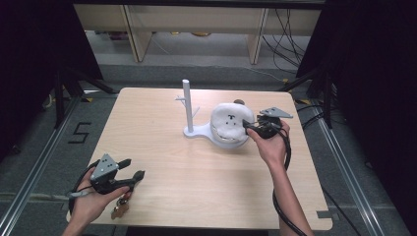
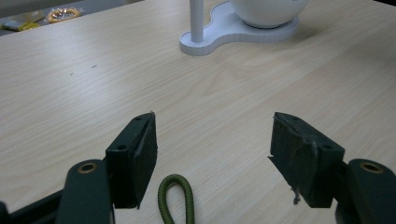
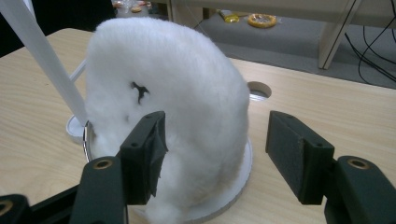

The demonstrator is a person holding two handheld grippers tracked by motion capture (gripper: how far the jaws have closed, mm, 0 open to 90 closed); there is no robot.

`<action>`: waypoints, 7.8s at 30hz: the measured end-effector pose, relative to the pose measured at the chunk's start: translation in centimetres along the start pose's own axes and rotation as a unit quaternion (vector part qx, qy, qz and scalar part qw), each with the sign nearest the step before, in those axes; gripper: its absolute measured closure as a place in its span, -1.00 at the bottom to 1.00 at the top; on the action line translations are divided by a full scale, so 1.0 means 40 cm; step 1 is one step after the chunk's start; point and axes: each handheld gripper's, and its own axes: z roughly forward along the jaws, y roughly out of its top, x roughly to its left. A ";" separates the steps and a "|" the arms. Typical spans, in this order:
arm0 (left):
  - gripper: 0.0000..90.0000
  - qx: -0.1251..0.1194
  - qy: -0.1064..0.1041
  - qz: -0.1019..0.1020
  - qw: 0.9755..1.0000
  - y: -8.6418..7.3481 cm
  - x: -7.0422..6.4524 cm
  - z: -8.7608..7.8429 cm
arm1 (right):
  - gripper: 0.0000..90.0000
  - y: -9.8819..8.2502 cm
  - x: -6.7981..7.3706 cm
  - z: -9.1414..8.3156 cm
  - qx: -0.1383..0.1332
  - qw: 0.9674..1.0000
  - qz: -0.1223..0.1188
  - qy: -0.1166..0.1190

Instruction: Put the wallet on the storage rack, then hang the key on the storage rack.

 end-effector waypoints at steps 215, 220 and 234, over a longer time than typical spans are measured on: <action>0.75 -0.022 0.059 -0.059 0.996 0.101 0.019 0.058 | -0.22 -0.200 -0.008 -0.167 0.069 0.995 0.064 0.026; 0.75 -0.023 0.062 -0.058 0.996 0.115 0.011 0.065 | -0.22 -0.201 -0.008 -0.167 0.069 0.995 0.064 0.027; 0.75 -0.027 0.059 -0.047 0.997 0.143 0.005 0.082 | -0.22 -0.201 -0.008 -0.168 0.068 0.995 0.065 0.027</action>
